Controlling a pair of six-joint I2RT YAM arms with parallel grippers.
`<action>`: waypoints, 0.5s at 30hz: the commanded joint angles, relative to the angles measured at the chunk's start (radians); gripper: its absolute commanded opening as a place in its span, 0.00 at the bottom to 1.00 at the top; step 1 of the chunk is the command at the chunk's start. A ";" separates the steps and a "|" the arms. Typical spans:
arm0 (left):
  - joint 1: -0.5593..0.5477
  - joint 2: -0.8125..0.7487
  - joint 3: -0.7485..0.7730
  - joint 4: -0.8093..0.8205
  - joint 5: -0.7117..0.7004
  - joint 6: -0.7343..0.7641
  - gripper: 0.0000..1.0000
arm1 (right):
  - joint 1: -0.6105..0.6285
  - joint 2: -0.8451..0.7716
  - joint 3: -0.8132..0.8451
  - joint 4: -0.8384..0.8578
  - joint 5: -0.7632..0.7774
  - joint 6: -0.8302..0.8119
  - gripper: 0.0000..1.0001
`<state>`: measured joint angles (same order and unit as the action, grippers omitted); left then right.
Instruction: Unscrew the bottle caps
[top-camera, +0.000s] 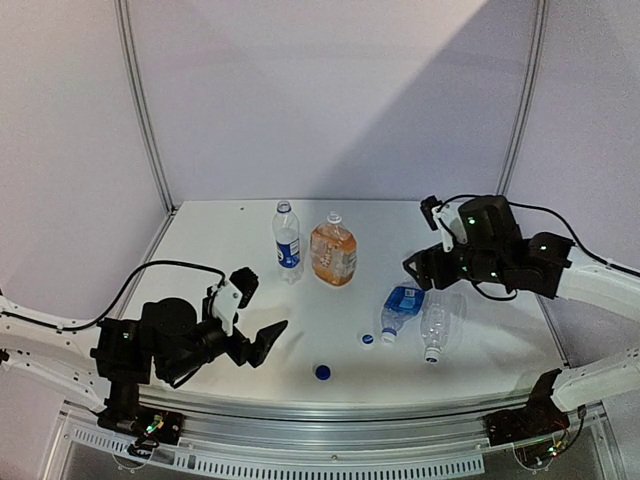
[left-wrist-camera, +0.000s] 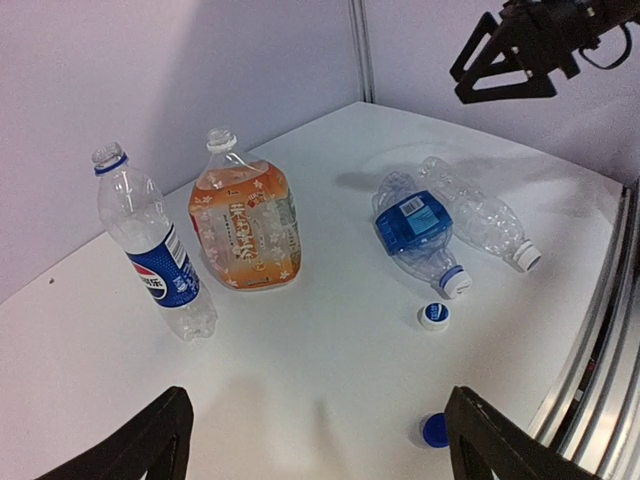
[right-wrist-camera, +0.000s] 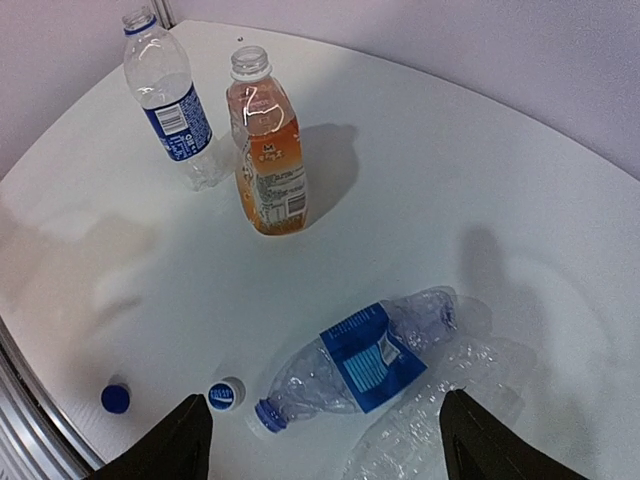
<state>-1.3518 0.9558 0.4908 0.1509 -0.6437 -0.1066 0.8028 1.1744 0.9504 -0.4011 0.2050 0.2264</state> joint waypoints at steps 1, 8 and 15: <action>0.009 -0.008 0.029 -0.007 0.051 -0.014 0.89 | -0.006 -0.095 0.065 -0.294 -0.029 -0.055 0.78; 0.010 0.009 0.024 0.003 0.068 -0.018 0.90 | -0.004 -0.107 0.035 -0.420 0.051 -0.080 0.76; 0.010 0.108 0.082 -0.040 0.067 -0.033 0.89 | 0.098 -0.070 0.003 -0.364 0.047 -0.165 0.72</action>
<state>-1.3518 1.0382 0.5346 0.1425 -0.5865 -0.1211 0.8177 1.0664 0.9257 -0.7483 0.2226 0.1322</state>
